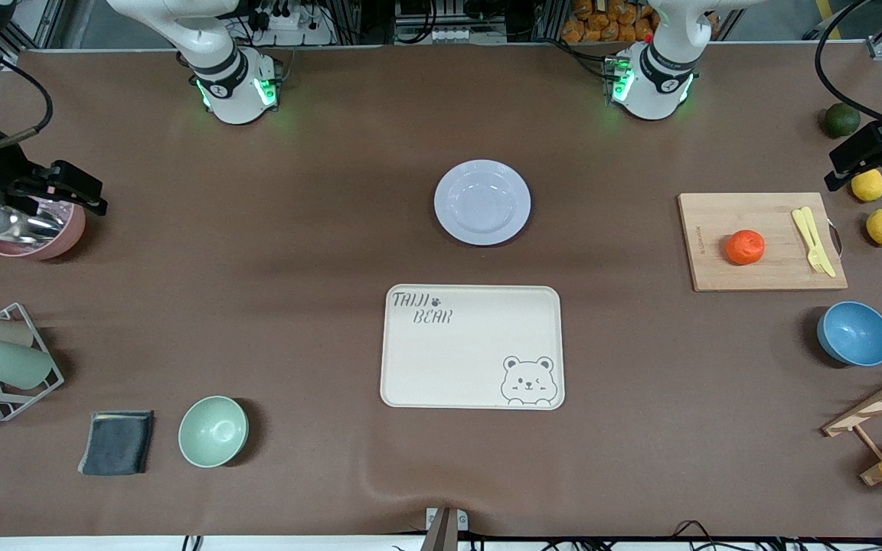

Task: Place orange and plate with both arms
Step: 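Reach the left gripper toward the orange on the cutting board, then grasp the orange with the left gripper while the right gripper reaches inward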

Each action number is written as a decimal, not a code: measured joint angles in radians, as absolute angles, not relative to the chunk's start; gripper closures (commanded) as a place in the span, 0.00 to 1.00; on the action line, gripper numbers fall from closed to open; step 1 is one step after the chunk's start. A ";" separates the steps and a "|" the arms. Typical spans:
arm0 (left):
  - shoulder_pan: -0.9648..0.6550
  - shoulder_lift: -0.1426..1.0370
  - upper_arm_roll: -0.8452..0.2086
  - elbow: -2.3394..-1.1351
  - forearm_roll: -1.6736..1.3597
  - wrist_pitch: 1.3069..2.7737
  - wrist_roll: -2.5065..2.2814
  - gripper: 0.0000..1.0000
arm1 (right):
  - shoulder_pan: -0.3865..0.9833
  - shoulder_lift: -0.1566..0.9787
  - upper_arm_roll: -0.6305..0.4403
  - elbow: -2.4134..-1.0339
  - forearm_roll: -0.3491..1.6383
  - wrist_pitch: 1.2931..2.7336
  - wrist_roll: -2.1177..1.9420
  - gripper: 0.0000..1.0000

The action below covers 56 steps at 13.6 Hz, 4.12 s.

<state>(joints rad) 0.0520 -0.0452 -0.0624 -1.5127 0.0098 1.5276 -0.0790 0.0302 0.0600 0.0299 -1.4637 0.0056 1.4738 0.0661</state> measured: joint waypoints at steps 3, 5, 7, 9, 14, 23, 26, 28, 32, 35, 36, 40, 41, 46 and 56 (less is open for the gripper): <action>0.052 -0.043 -0.062 -1.511 0.014 1.523 -0.067 0.00 | 0.030 0.060 0.030 -1.464 0.004 1.470 0.066 0.00; 0.053 -0.026 -0.062 -1.492 0.026 1.522 -0.058 0.00 | 0.030 0.060 0.029 -1.464 0.003 1.462 0.065 0.00; 0.053 -0.007 -0.062 -1.493 0.030 1.506 -0.053 0.00 | 0.030 0.060 0.029 -1.464 0.002 1.449 0.064 0.00; 0.065 0.006 -0.062 -1.542 0.034 1.507 -0.050 0.00 | 0.030 0.063 0.029 -1.471 0.002 1.443 0.064 0.00; 0.141 -0.007 -0.060 -1.914 0.035 1.856 -0.026 0.00 | 0.042 0.074 0.031 -1.490 0.003 1.444 0.064 0.00; 0.255 -0.026 -0.060 -2.348 0.150 2.227 -0.020 0.00 | 0.036 0.101 0.023 -1.547 0.123 1.445 0.115 0.00; 0.282 0.013 -0.062 -2.362 0.156 2.267 -0.020 0.00 | 0.036 0.118 0.023 -1.557 0.173 1.450 0.151 0.00; 0.303 0.058 -0.062 -2.367 0.157 2.312 -0.020 0.00 | 0.036 0.127 0.023 -1.576 0.211 1.479 0.163 0.00; 0.307 0.115 -0.065 -2.368 0.157 2.345 -0.020 0.00 | 0.032 0.135 0.021 -1.635 0.312 1.535 0.201 0.00; 0.309 0.144 -0.065 -2.368 0.157 2.361 -0.020 0.00 | 0.027 0.138 0.020 -1.688 0.347 1.578 0.203 0.00; 0.316 0.155 -0.065 -2.368 0.157 2.366 -0.020 0.00 | 0.027 0.139 0.021 -1.706 0.356 1.600 0.204 0.00; 0.334 0.203 -0.065 -2.368 0.157 2.405 -0.020 0.00 | 0.031 0.160 0.027 -1.755 0.422 1.650 0.204 0.00; 0.334 0.210 -0.066 -2.368 0.157 2.409 -0.020 0.00 | 0.039 0.167 0.028 -1.759 0.429 1.657 0.209 0.00; 0.334 0.230 -0.068 -2.368 0.157 2.414 -0.020 0.01 | 0.096 0.174 0.031 -1.798 0.460 1.714 0.253 0.00; 0.336 0.257 -0.139 -2.342 0.155 2.435 -0.020 0.94 | 0.136 0.186 0.032 -1.884 0.617 1.788 0.270 0.00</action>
